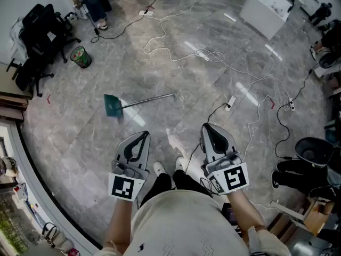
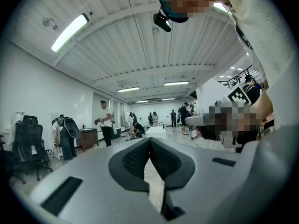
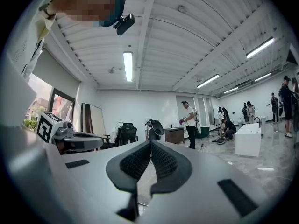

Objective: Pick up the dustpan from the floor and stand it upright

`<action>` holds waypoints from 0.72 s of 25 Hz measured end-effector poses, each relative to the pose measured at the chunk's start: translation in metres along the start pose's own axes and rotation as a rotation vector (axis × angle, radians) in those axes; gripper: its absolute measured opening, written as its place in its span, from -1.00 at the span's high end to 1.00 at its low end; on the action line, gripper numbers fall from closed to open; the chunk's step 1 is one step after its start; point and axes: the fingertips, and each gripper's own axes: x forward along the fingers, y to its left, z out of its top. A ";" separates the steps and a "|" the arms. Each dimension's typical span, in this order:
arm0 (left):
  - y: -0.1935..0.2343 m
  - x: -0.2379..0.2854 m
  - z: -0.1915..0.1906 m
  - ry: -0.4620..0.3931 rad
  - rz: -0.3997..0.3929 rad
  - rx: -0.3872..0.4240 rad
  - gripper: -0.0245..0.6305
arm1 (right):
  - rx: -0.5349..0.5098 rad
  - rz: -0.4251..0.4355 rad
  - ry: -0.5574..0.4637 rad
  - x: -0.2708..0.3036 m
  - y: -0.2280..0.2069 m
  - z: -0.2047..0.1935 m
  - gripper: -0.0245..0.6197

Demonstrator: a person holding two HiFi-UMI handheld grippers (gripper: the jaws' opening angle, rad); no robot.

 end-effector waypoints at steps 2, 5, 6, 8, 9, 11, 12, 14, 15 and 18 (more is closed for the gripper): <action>-0.009 0.014 -0.001 0.002 -0.005 0.010 0.89 | 0.003 -0.003 0.000 -0.003 -0.016 -0.003 0.87; -0.021 0.032 -0.005 0.016 -0.014 0.022 0.89 | 0.016 -0.013 -0.001 -0.007 -0.040 -0.004 0.87; -0.024 0.039 -0.006 0.021 -0.019 0.026 0.89 | 0.023 -0.016 -0.001 -0.007 -0.047 -0.004 0.87; -0.029 0.054 -0.010 0.028 -0.027 0.033 0.89 | 0.035 -0.020 0.005 -0.006 -0.061 -0.008 0.87; -0.031 0.062 -0.012 0.032 -0.026 0.032 0.89 | 0.037 -0.021 0.009 -0.004 -0.068 -0.010 0.87; -0.030 0.076 -0.015 0.034 -0.020 0.020 0.89 | 0.040 -0.022 0.017 0.002 -0.079 -0.016 0.87; -0.027 0.083 -0.016 0.035 -0.020 0.016 0.89 | 0.041 -0.024 0.020 0.008 -0.083 -0.019 0.87; -0.014 0.098 -0.021 0.045 -0.036 0.036 0.89 | 0.039 -0.031 0.027 0.027 -0.090 -0.022 0.87; -0.006 0.107 -0.024 0.059 -0.056 0.075 0.89 | 0.036 -0.034 0.033 0.039 -0.093 -0.024 0.87; 0.018 0.134 -0.037 0.129 -0.152 0.287 0.89 | 0.028 -0.039 0.060 0.074 -0.097 -0.029 0.87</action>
